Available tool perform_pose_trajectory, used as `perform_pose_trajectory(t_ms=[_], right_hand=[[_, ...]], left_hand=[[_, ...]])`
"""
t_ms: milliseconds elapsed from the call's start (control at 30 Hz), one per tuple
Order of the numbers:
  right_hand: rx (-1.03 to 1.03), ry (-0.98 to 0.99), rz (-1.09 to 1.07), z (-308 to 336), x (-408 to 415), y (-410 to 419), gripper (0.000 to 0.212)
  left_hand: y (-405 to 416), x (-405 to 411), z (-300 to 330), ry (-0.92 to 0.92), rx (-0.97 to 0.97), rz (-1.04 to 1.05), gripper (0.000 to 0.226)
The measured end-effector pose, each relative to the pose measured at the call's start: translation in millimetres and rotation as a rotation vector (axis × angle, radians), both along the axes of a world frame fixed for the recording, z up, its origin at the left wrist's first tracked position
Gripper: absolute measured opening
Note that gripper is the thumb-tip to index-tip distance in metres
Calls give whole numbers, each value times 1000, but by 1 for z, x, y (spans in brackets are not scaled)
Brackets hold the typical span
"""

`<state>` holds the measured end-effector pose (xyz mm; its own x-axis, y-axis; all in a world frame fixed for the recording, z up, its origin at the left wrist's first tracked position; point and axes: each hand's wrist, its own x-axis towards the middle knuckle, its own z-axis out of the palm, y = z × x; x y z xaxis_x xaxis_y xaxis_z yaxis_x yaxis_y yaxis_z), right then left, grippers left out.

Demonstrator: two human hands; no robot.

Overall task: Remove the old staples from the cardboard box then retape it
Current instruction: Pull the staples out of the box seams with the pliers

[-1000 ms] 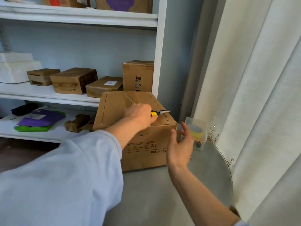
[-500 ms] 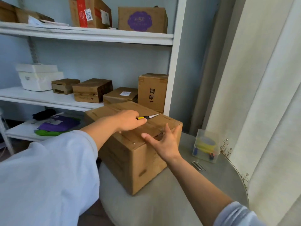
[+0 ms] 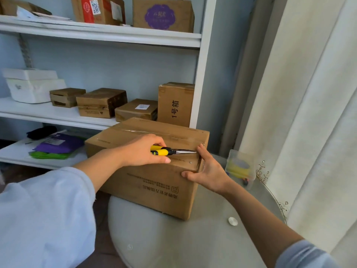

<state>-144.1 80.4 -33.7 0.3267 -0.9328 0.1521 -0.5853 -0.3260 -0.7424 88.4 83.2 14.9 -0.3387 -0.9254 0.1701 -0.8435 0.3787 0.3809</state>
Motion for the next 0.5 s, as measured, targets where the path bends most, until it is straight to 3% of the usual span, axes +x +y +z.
perform_pose_trajectory(t_ms=[133, 500], right_hand=[[101, 45, 92, 6, -25, -11, 106], [59, 73, 145, 1, -33, -21, 102]], left_hand=[[-3, -4, 1, -129, -61, -64, 42], [-16, -7, 29, -432, -139, -194, 64]])
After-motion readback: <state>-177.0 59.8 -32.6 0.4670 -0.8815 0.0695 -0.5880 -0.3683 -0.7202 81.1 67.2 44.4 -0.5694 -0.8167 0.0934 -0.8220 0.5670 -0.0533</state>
